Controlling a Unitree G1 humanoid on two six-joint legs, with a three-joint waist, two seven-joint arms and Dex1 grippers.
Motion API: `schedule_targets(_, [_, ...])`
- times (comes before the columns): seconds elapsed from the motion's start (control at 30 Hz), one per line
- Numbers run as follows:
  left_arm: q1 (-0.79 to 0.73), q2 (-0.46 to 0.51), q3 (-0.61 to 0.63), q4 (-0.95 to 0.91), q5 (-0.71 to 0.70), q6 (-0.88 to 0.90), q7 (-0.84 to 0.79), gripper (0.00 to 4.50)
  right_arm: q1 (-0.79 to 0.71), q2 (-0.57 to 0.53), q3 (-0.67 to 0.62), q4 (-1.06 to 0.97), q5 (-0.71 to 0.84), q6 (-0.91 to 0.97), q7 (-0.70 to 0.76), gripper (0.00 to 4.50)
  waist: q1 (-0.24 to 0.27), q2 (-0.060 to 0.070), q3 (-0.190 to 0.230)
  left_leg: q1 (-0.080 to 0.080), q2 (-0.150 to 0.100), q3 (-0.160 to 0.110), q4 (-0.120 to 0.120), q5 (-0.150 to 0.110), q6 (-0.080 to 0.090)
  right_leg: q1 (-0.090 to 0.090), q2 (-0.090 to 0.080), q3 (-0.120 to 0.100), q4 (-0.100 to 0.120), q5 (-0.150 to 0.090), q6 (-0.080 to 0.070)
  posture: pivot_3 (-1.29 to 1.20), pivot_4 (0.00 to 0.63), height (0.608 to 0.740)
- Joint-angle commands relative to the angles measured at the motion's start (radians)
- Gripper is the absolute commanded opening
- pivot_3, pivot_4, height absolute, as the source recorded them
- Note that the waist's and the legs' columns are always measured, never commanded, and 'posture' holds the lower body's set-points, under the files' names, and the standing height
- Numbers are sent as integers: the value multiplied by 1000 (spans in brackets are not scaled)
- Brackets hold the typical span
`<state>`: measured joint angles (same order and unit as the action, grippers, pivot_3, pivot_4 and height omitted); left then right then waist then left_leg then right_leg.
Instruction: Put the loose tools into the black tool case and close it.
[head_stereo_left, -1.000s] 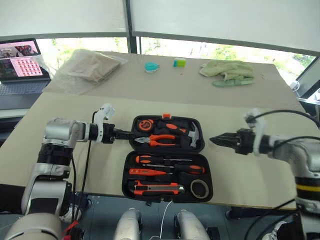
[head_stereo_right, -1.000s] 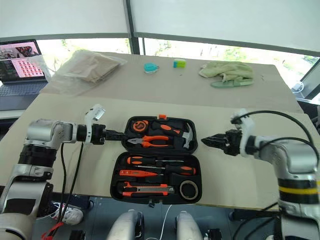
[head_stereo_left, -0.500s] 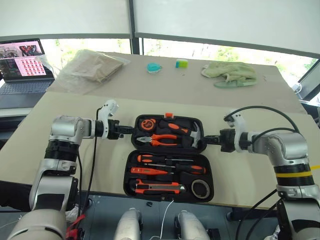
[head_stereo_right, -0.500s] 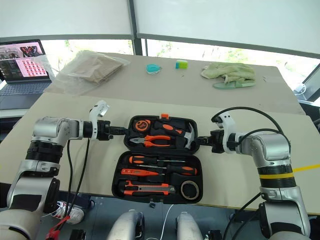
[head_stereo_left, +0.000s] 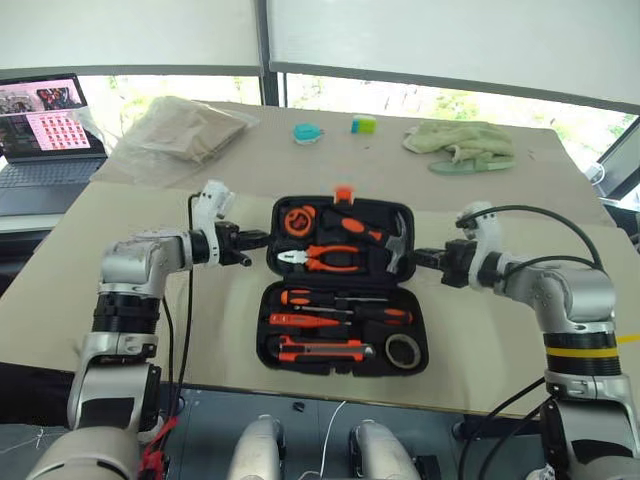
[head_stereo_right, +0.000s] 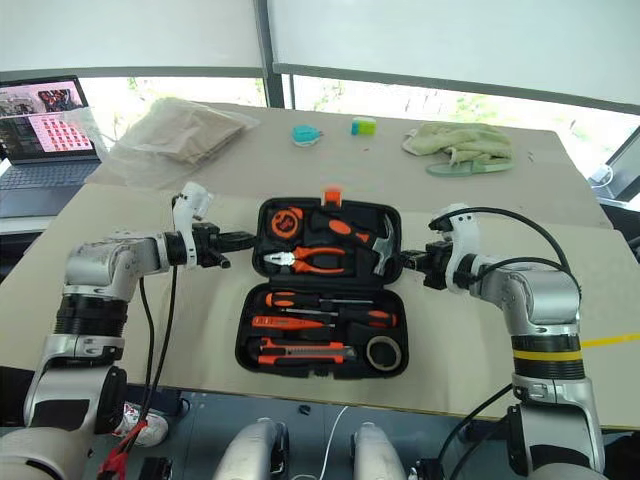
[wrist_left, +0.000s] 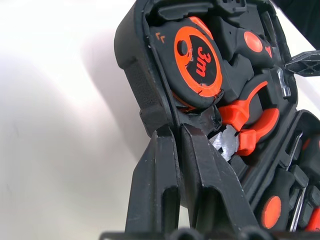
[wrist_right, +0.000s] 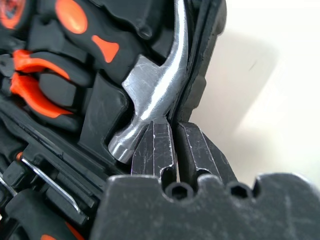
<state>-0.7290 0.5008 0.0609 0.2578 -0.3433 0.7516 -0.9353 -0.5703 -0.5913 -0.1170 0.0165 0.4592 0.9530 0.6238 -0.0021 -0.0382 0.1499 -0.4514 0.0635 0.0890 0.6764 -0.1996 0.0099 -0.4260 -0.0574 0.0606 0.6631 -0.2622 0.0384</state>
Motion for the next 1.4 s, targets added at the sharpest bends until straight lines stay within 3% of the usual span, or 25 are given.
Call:
schedule_targets(0.03, [15,-51,-36,-130,50,-293,21,30,4,22,-17,-107,-45,-215,-15,0,1,0,0,0,0,0,0,0,0,0,0,0,0,0,0,0,150,740])
schedule_targets(0.4, [265,-77,-30,-85,349,-907,382,30,353,31,45,-132,-384,-980,-98,0,3,0,0,2,0,1,-1,0,0,2,-1,0,0,0,0,0,150,740])
schedule_targets(0.67, [437,-46,7,-126,377,-965,463,30,513,-23,59,-112,-565,-1333,-147,0,-12,1,0,12,1,4,-3,0,0,7,0,3,1,1,0,0,150,740])
schedule_targets(0.73, [504,-27,32,-182,353,-929,460,0,570,-46,37,-139,-556,-1360,-133,782,-13,2,-1,12,1,5,-3,0,0,7,0,3,1,1,0,0,150,740])
schedule_targets(0.9, [644,42,132,-321,260,-821,421,1562,733,-115,-75,-296,-426,-1275,-57,2323,-25,1,-1,16,3,8,-8,0,-1,7,1,6,1,1,-2,0,150,740])
schedule_targets(1.03, [687,120,187,-328,207,-748,358,2999,916,-184,-181,-469,-191,-1076,76,3730,-7,1,-1,18,3,8,-8,0,-1,9,0,6,0,0,-2,0,150,740])
schedule_targets(1.13, [616,201,175,-240,151,-651,240,3900,1063,-252,-222,-556,-48,-934,208,3730,7,0,-1,24,3,8,-9,0,-2,17,-2,4,-5,-1,-3,0,150,740])
schedule_targets(1.27, [414,234,79,-41,160,-616,108,3935,1070,-277,-180,-607,11,-848,253,2592,12,-4,-2,29,4,8,-12,-4,-8,22,-2,2,-10,-4,-11,0,150,740])
schedule_targets(1.4, [186,202,-27,210,232,-737,16,2714,1002,-285,-85,-645,22,-763,278,1217,12,-5,-2,28,3,9,-11,-2,-5,22,-2,2,-12,-2,-7,0,150,740])
